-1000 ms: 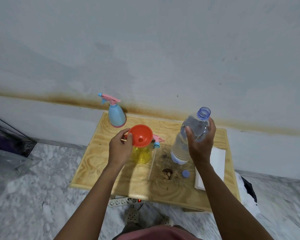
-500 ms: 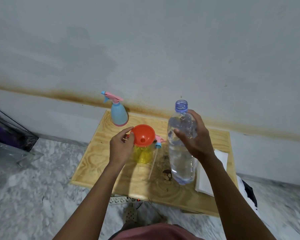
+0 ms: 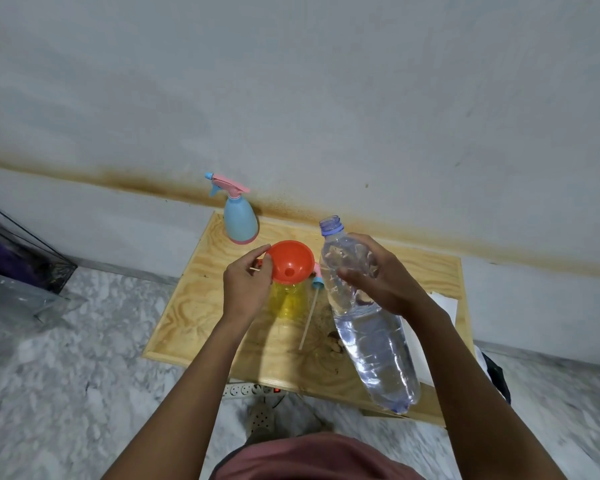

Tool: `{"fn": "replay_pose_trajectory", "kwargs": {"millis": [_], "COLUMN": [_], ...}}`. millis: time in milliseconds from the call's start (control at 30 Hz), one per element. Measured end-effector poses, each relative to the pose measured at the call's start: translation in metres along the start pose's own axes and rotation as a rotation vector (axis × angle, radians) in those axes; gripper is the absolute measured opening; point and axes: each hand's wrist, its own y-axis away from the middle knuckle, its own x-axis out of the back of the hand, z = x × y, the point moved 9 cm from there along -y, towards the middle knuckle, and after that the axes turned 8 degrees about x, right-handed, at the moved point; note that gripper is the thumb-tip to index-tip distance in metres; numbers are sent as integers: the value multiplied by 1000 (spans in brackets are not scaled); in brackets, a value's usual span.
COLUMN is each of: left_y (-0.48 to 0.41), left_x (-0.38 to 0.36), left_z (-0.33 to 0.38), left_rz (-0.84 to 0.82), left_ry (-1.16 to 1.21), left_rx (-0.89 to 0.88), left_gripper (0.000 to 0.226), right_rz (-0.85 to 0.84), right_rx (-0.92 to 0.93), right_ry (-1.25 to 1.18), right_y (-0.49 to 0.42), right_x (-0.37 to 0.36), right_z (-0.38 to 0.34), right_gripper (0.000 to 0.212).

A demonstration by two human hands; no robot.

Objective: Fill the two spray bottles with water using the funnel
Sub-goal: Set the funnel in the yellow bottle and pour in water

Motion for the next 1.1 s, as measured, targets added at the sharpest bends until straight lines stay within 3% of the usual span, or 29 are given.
{"fn": "replay_pose_trajectory", "kwargs": {"millis": [367, 800, 1100], "left_y": [-1, 4, 7], "left_x": [0, 1, 2], "left_z": [1, 5, 8], "left_rz": [-7, -9, -12], "left_ry": [2, -3, -19], "left_rx": [-4, -16, -31], "left_gripper": [24, 25, 27], "right_rz": [-192, -296, -304], "right_rx": [-142, -201, -257], "right_ry": [-143, -119, -144], "right_y": [3, 5, 9], "right_x": [-23, -36, -35], "right_z": [8, 15, 15], "right_gripper": [42, 49, 39]}}
